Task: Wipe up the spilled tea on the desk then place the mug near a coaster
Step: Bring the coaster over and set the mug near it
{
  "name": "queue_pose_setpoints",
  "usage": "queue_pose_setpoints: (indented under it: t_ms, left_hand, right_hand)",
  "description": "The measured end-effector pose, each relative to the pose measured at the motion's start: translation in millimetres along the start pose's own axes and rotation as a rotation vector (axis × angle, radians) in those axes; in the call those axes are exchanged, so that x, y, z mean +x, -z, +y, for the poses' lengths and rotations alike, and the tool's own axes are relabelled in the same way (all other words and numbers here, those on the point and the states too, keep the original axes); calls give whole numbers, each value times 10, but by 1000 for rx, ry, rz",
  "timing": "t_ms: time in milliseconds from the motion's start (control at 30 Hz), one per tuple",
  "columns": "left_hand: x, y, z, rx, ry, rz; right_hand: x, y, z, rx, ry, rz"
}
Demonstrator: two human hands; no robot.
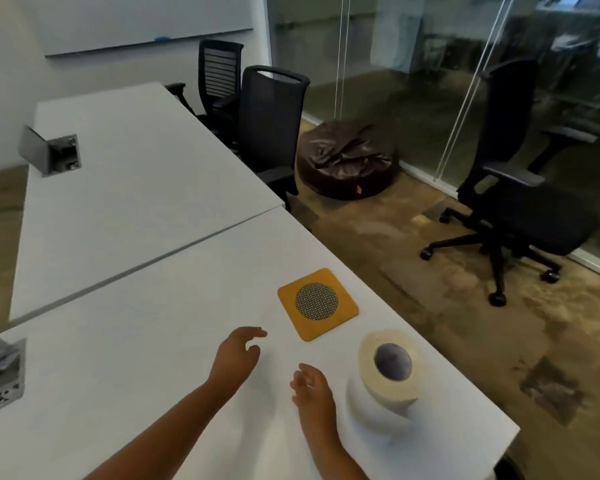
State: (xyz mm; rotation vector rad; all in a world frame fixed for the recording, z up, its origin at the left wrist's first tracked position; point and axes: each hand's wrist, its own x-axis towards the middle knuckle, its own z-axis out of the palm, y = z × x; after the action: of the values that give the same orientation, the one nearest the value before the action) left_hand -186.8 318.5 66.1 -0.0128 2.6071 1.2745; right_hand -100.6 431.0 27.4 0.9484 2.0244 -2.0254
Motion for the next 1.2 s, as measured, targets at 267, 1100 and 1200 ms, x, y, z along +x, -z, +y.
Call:
queue_pose_setpoints:
  t_ms: [267,1100,1200]
  left_hand:
    - [977,-172,48,107,-47,-102]
    - [1085,-148,-206,-152,154,-152]
    - [726,7,-432,-227,207,-89]
  right_hand:
    - [507,-273,-116,-107,147,282]
    - [481,-382,12,-105,235,303]
    - [280,-407,80,-128,290,247]
